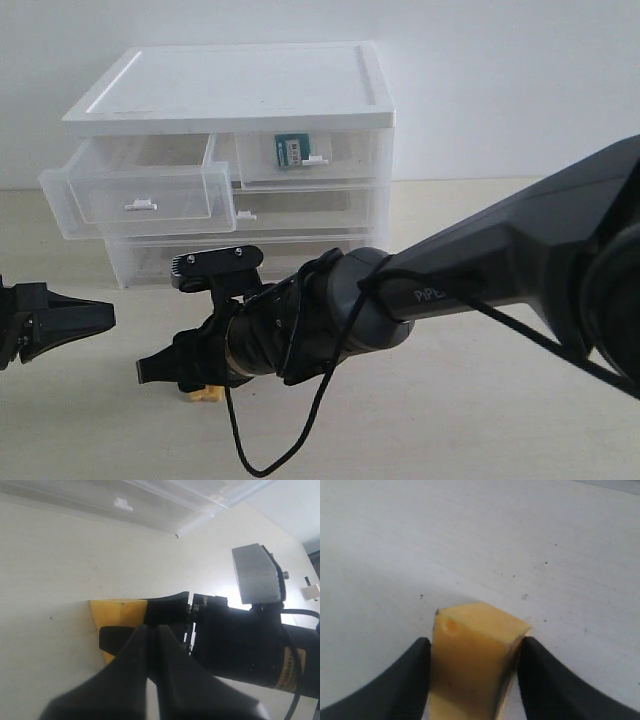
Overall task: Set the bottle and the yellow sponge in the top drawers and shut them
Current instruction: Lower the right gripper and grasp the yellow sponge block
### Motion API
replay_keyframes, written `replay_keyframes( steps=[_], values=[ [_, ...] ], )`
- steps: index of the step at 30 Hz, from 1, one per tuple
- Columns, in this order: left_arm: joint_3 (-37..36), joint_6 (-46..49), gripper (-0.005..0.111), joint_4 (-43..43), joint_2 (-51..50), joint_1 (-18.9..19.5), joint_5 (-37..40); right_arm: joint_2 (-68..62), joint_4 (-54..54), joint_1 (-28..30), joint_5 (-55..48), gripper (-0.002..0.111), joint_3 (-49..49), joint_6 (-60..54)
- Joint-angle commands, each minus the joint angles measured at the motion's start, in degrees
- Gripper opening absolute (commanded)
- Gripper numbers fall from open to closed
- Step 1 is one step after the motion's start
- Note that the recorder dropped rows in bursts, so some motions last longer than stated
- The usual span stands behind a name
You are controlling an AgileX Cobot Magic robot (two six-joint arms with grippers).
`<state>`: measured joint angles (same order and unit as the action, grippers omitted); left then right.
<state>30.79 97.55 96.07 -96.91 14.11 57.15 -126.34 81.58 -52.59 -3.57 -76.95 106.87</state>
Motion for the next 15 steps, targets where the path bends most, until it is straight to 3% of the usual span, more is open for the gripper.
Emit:
replay_keyframes(
  steps=[1,3,15],
  values=[
    [-0.2,0.6,0.004,0.5,0.6,0.2,0.4,-0.6,-0.1,0.0,-1.0,0.021,0.2,0.2],
    [-0.2,0.6,0.004,0.5,0.6,0.2,0.4,0.1,-0.1,0.0,-1.0,-0.001,0.2,-1.6],
    [-0.2,0.9,0.004,0.9,0.6,0.2,0.4,13.2,0.4,0.0,5.3,0.000,9.7,-4.9]
  ],
)
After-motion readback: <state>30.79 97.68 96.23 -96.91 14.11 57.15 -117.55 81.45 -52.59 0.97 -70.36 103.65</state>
